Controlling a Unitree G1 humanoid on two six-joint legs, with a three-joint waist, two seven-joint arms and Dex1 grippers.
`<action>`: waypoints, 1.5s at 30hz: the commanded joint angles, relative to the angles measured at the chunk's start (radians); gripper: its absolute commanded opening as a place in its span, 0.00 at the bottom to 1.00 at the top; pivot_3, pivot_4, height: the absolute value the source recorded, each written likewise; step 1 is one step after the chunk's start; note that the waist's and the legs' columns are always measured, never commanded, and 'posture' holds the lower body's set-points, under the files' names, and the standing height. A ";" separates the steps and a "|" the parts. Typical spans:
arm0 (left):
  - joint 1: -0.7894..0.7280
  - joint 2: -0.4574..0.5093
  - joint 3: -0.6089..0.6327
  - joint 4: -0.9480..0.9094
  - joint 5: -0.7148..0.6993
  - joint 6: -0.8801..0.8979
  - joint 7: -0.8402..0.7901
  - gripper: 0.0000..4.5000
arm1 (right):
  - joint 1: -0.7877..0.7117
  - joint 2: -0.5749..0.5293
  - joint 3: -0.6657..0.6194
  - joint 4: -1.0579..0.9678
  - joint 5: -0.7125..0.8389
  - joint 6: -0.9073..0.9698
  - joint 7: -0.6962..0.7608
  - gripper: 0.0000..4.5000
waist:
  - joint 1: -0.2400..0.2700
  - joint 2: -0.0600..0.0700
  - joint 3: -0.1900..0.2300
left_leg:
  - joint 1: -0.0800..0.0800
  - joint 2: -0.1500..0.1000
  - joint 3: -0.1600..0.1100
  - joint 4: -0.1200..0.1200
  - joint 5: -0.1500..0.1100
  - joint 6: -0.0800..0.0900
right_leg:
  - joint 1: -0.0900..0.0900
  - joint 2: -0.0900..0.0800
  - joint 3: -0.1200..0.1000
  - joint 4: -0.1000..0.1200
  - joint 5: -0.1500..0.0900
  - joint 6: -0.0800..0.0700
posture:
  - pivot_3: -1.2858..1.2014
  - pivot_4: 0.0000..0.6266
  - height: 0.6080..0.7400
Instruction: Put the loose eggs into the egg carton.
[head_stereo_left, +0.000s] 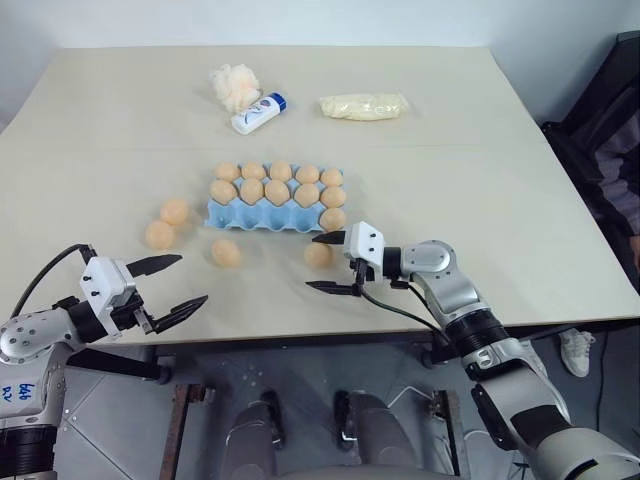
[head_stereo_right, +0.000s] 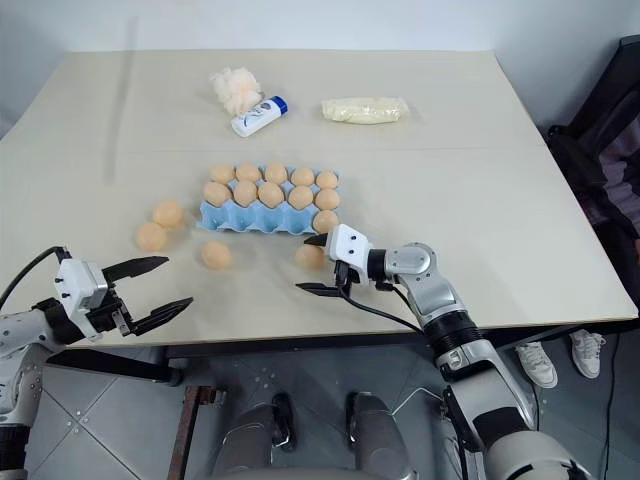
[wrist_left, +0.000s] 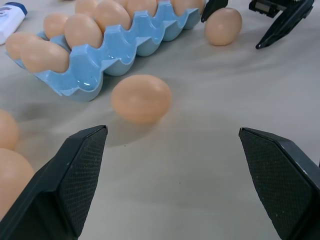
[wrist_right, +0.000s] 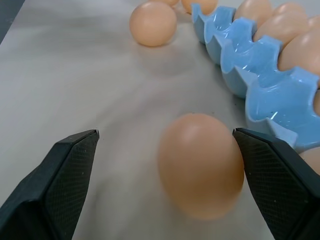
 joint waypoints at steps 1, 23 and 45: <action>-0.018 -0.002 -0.007 -0.041 -0.003 0.001 0.004 1.00 | 0.001 0.013 -0.004 -0.001 -0.013 -0.007 -0.023 1.00 | 0.001 0.000 0.000 | 0.000 0.000 0.000 0.000 0.000 0.000 | 0.000 0.000 0.000 0.000 0.000 0.000 | 0.52 0.24 1.00; -0.020 -0.040 -0.023 -0.076 -0.002 0.035 0.051 1.00 | -0.262 0.128 -0.078 0.180 -0.011 0.056 -0.159 0.37 | -0.010 0.000 0.000 | 0.000 0.000 0.000 0.001 0.001 -0.002 | -0.003 0.000 0.001 0.007 -0.001 -0.001 | 0.52 0.24 1.00; 0.171 0.001 0.152 -0.069 -0.034 0.125 0.100 1.00 | 0.091 -0.173 -0.185 -0.324 0.244 0.120 0.189 0.99 | 0.004 -0.001 0.000 | -0.002 0.000 0.001 0.001 0.001 -0.001 | -0.006 -0.001 0.001 0.008 -0.002 -0.003 | 0.52 0.24 1.00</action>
